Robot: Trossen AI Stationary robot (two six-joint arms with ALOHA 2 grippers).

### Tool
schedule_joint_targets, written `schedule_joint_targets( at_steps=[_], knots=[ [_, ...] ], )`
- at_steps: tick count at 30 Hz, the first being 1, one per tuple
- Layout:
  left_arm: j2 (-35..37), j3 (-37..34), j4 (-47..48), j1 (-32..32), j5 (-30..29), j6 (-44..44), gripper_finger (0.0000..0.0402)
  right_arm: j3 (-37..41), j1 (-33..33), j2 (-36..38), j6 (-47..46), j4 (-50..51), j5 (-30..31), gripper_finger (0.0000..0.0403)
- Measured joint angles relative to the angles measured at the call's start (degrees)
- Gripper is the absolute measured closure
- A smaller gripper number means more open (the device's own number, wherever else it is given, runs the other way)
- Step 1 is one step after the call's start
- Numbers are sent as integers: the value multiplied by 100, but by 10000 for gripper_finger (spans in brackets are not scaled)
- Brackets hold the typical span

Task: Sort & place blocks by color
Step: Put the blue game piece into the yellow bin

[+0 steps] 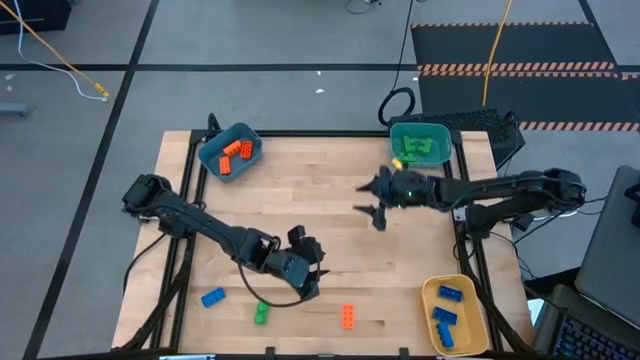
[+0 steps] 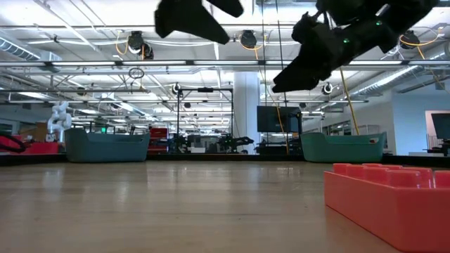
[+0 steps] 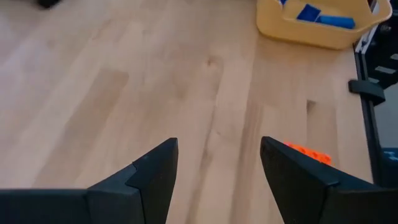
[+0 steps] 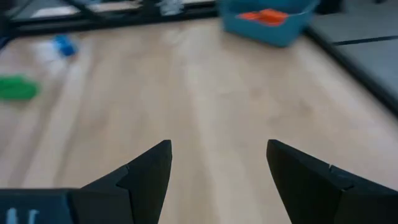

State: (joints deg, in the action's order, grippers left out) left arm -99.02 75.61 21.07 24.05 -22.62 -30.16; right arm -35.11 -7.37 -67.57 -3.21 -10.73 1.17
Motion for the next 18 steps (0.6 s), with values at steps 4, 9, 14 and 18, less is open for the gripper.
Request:
schedule_joint_targets(
  at_steps=[4,9,14,18],
  knots=[
    [0,0,409,258,-21,-668,170,235,576,0,-100,-105,3,145],
    [0,0,1227,531,19,-1774,170,295,1229,0,-150,-133,17,145],
    [0,0,2096,827,573,-3093,170,295,1703,0,-98,-164,562,145],
    [0,0,2582,1119,1237,-3994,170,295,1848,0,84,-143,795,145]
  ],
)
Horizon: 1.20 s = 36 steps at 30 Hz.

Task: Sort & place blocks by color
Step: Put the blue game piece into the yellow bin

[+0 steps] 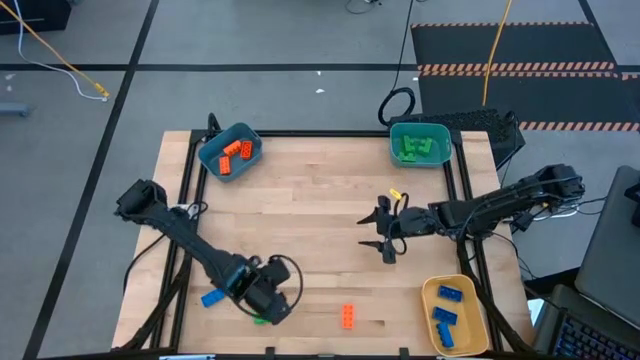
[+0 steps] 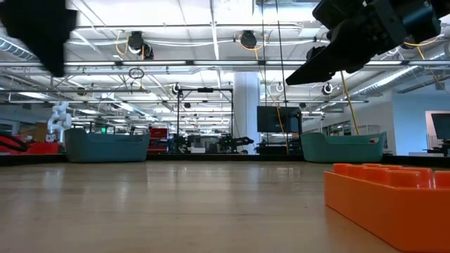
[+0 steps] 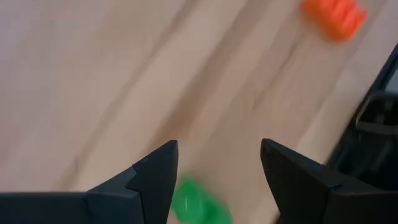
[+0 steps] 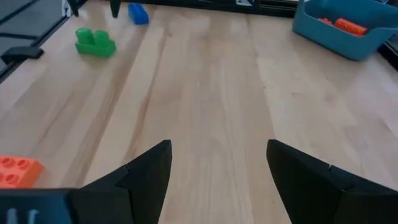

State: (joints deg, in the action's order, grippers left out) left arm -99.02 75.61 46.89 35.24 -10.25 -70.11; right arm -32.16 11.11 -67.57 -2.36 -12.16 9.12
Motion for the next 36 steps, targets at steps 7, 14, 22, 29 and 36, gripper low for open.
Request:
schedule_joint_targets(
  at_steps=[7,14,22,29,36],
  knots=[
    [2,0,357,383,828,-992,170,0,0,-2,6,37,7,145],
    [2,0,1643,789,1607,-1934,170,-2,0,-2,21,39,7,145],
    [-12,0,2173,1369,1881,-2197,170,-2,0,-2,67,34,7,145],
    [-77,-399,1767,1596,2078,-2194,170,-2,0,-2,56,-24,-10,145],
    [-78,-1011,1747,1685,2561,-2167,170,-2,0,-2,65,-31,-14,145]
  ],
)
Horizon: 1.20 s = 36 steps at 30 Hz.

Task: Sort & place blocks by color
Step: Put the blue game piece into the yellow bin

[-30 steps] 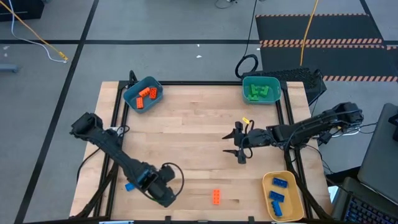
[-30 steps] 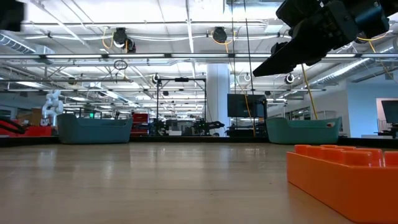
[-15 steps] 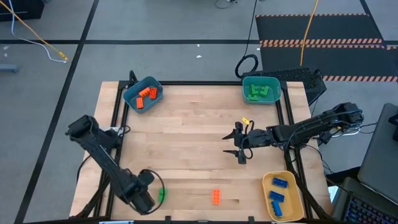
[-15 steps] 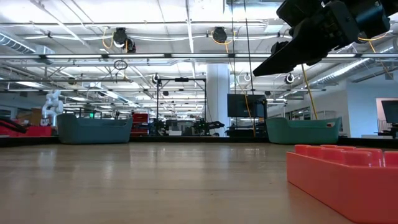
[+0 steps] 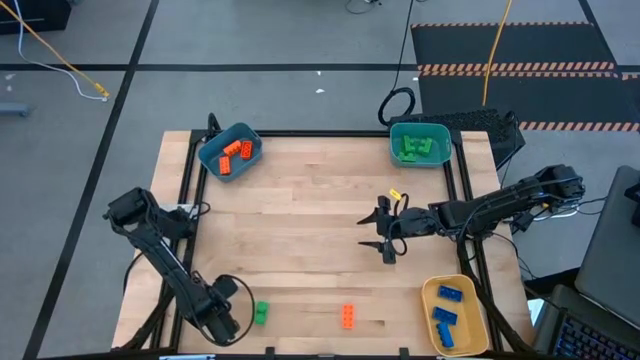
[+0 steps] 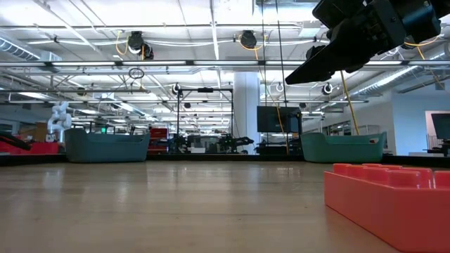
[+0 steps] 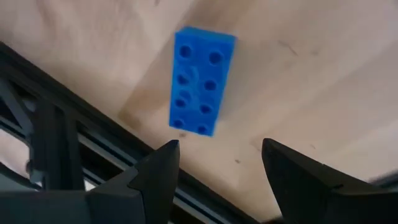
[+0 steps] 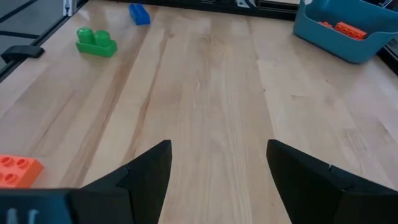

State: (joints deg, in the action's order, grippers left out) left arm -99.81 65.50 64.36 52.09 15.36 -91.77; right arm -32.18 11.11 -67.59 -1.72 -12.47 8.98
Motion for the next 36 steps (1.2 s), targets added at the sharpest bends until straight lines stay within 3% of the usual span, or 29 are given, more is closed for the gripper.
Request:
schedule_joint_targets(
  at_steps=[8,15,19,25,28,36],
  knots=[
    [0,-531,-300,18,-105,162,170,-2,0,0,2,-22,-1,145],
    [60,-1352,-1765,-12,-104,151,170,-2,-1,0,31,-31,-2,145],
    [74,-1508,-1815,-155,-18,216,173,-2,-2,0,70,-128,-3,145],
    [291,-1541,-1673,-530,-200,587,248,-2,-32,-2,229,-446,-3,145],
    [488,-1562,-1511,-737,-765,775,264,-4,-94,-2,417,-637,-6,145],
    [1515,-1575,-1279,-1655,-3205,1691,264,-4,-496,-2,1200,-1619,-5,145]
  ],
)
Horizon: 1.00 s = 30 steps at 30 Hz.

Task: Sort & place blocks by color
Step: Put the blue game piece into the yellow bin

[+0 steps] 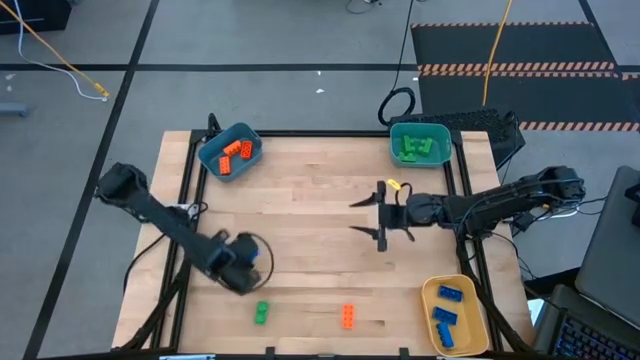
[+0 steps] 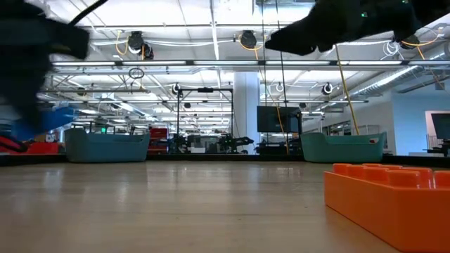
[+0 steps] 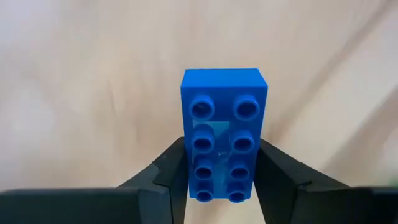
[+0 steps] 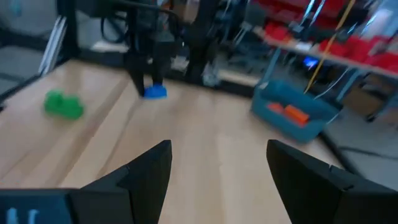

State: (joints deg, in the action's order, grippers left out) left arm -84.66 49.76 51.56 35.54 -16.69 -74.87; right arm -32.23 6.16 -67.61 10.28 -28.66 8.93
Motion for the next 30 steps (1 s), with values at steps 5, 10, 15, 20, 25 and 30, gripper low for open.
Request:
schedule_joint_targets(
  at_steps=[5,10,15,20,25,30],
  knots=[
    [781,6,-1218,-671,-1846,1827,264,0,-303,0,-213,-906,-17,145],
    [956,11,-3336,-1396,-2542,4222,264,-2,-470,-69,-1007,-1781,-467,145],
    [650,20,-5016,-2115,-1563,5812,264,-2,-391,-283,-1170,-2167,-474,145],
    [189,26,-6220,-2699,-299,6478,264,-2,-312,-397,-1149,-2190,-770,145],
    [-260,22,-6946,-3065,869,6730,264,0,-219,-541,-1175,-2109,-774,145],
    [-469,22,-7124,-3146,1091,6705,264,0,-181,-756,-817,-2024,-771,145]
  ],
)
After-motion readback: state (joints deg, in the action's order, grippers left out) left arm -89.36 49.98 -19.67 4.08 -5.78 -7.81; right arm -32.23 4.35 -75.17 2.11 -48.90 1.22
